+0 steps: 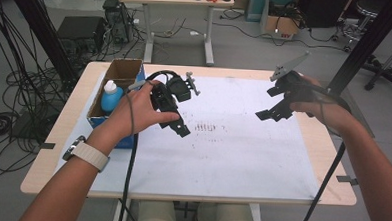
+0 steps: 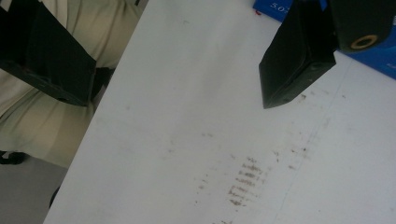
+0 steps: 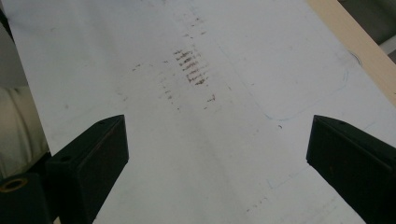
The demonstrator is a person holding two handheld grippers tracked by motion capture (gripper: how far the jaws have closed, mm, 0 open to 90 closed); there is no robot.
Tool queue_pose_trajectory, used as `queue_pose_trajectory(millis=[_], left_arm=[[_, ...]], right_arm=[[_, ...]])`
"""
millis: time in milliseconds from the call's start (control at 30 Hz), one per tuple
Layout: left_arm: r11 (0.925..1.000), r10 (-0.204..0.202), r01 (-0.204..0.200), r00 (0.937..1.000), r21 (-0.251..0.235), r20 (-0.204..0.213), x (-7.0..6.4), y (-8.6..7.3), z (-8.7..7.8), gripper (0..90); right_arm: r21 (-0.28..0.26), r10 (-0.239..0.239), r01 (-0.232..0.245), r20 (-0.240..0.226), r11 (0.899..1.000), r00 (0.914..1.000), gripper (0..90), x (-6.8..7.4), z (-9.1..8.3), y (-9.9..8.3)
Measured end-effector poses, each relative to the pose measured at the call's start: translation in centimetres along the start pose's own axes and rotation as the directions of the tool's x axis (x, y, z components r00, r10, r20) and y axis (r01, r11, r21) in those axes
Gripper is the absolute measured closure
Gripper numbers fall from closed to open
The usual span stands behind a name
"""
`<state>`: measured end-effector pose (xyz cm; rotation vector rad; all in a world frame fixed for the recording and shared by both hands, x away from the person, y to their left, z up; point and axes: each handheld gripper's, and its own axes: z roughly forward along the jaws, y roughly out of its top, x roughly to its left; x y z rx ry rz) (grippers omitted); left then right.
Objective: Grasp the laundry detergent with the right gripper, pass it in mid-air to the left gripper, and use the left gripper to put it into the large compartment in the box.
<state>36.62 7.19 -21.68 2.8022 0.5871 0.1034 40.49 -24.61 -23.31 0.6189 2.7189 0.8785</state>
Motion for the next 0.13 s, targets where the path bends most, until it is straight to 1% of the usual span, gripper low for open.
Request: queue_pose_trajectory(millis=[100, 133], left_arm=[[1.0000, -0.001, 0.001, 1.0000, -0.002, 0.001, 0.03, -0.04, -0.05, 11.1], [1.0000, -0.001, 0.001, 1.0000, -0.002, 0.001, 0.04, -0.05, -0.05, 11.1]], right_arm=[[-0.001, -0.001, 0.001, -0.001, 1.000, 1.0000, 5.6, -0.03, 0.02, -0.04], [-0.009, 0.006, -0.006, -0.001, 1.000, 1.0000, 5.6, -0.01, 0.09, -0.05]])
